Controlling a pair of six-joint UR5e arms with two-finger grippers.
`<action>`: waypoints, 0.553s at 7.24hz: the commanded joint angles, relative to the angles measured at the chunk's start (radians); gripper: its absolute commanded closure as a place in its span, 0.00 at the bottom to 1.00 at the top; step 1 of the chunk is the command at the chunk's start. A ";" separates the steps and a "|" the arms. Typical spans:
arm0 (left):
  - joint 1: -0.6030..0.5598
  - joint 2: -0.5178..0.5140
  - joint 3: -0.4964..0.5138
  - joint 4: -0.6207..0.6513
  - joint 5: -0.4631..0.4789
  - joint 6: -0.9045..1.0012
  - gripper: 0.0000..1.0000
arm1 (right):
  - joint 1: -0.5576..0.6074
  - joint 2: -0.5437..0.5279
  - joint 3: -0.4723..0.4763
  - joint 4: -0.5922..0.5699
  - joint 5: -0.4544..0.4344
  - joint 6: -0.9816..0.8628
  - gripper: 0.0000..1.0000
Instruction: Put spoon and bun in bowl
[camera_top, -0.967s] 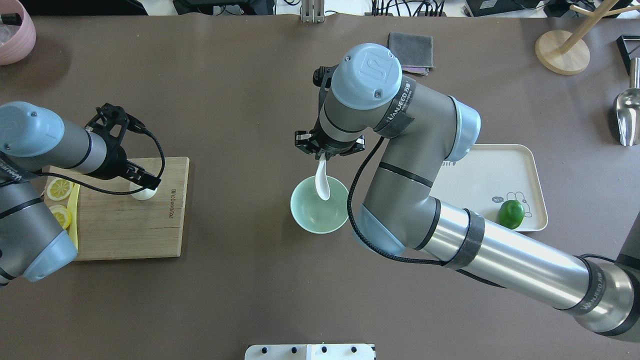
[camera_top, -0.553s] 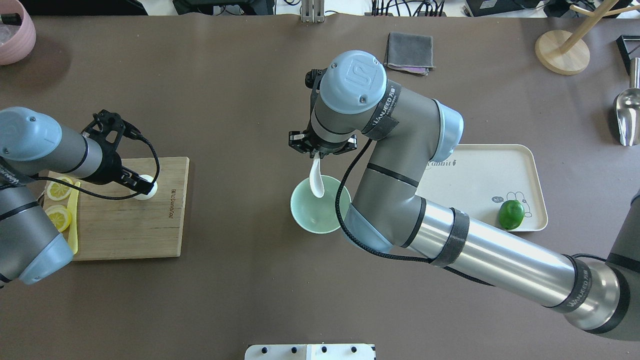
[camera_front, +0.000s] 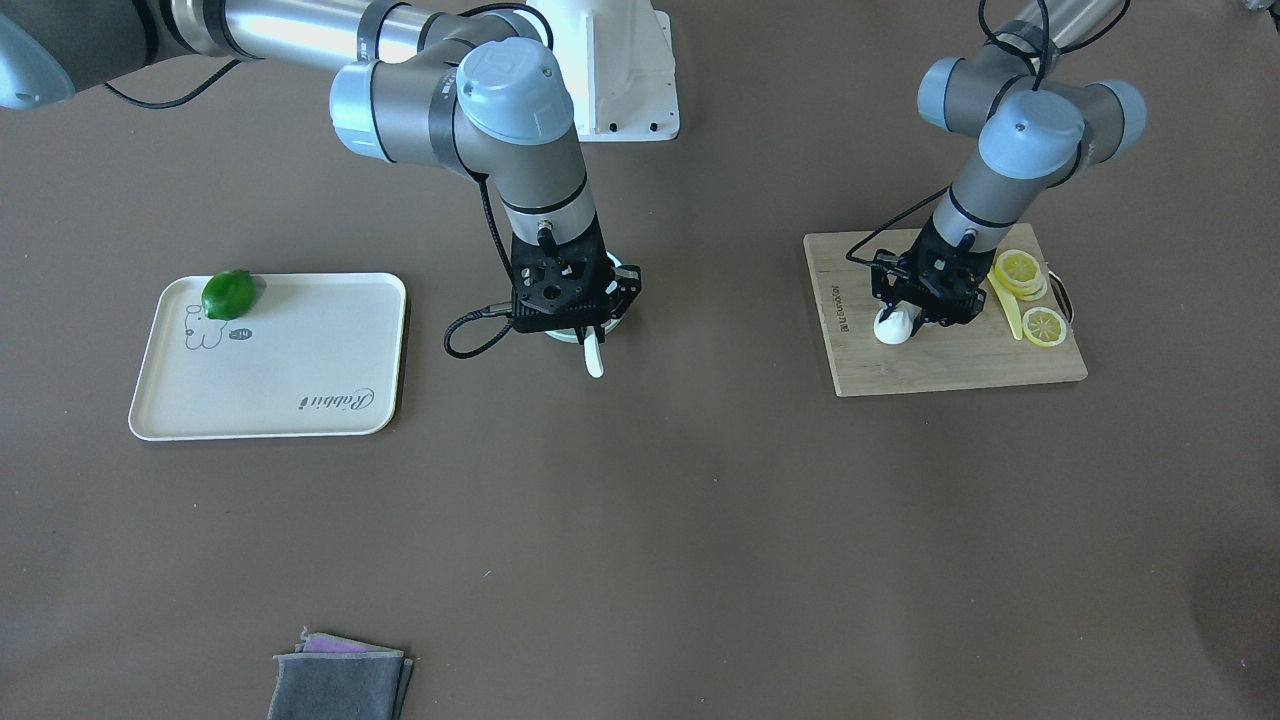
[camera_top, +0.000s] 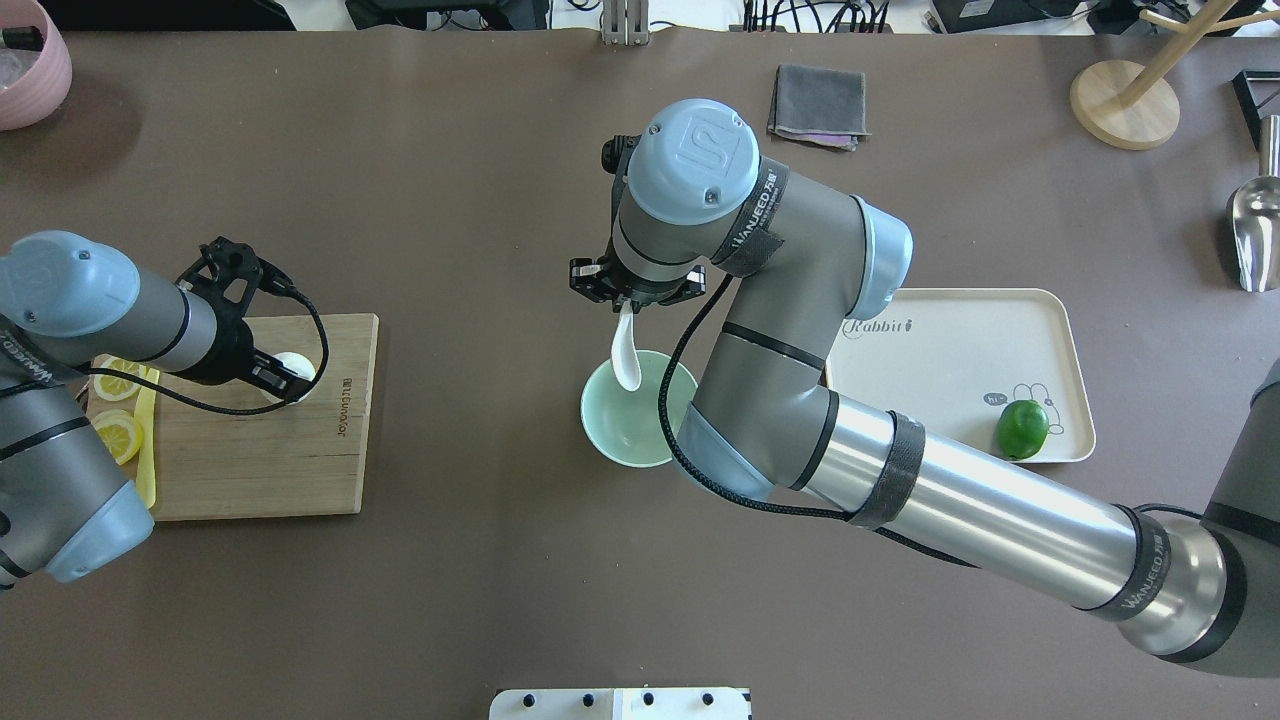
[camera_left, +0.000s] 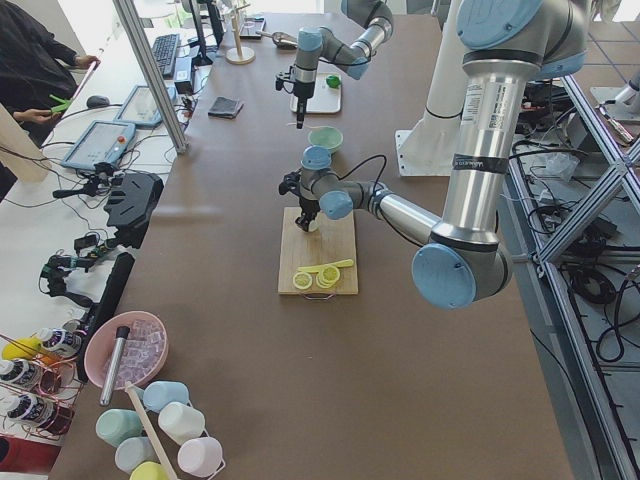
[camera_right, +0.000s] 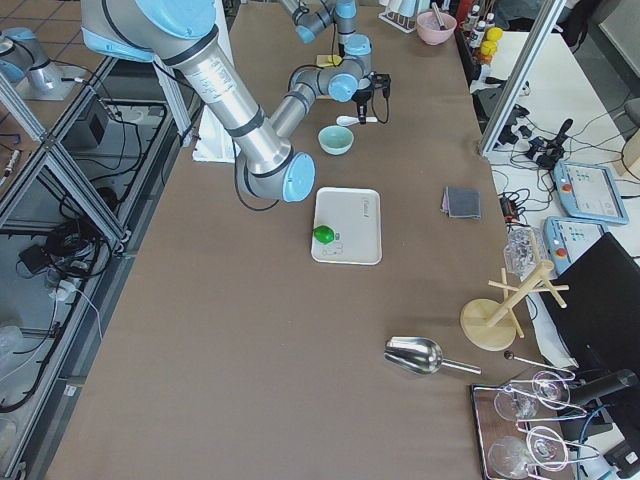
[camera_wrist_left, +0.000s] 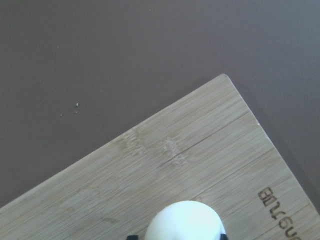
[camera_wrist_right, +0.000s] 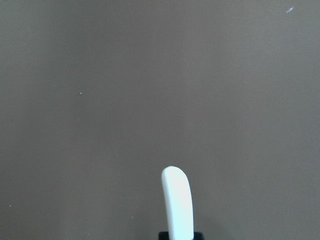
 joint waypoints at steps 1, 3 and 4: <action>-0.052 0.003 -0.054 0.013 -0.128 -0.002 1.00 | 0.002 0.001 -0.002 0.001 -0.001 0.000 1.00; -0.194 -0.058 -0.057 0.091 -0.279 0.004 1.00 | -0.001 0.013 -0.041 0.006 -0.052 -0.005 1.00; -0.228 -0.115 -0.059 0.163 -0.313 0.004 1.00 | -0.006 0.007 -0.063 0.021 -0.054 -0.017 1.00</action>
